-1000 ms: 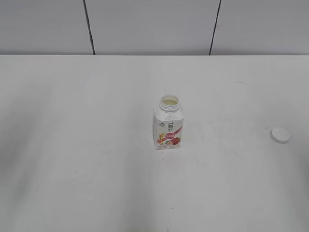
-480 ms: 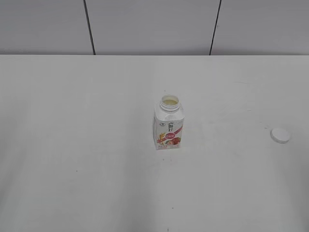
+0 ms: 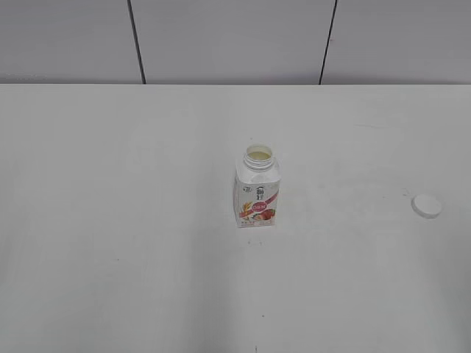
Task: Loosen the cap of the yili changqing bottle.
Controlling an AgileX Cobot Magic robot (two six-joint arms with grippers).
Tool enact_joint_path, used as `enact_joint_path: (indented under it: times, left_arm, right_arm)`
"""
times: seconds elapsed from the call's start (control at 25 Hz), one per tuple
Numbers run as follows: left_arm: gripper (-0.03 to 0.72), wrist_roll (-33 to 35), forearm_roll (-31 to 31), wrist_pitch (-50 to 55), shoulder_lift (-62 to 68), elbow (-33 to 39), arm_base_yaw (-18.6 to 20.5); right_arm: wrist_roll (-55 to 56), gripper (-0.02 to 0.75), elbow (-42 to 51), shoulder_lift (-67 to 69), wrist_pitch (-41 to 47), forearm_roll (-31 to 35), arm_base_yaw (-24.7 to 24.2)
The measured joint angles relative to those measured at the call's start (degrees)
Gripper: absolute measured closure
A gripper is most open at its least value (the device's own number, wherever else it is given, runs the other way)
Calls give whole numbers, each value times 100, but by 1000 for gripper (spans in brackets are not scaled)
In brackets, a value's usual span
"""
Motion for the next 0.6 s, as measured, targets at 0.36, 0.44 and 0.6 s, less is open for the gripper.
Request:
enact_joint_path:
  times: [0.36,0.44,0.6]
  left_arm:
    - [270,372,-586,153,-555,101,0]
    - [270,425,-617,153,-555,101,0]
    - [270,430,-650,153,-555,106,0]
  right_arm:
    - [-11,173,48,-579,-5,-6,0]
    - [-11,173,48,-674,2,-6,0]
    - [-11,173,48,-685,-3,-6,0]
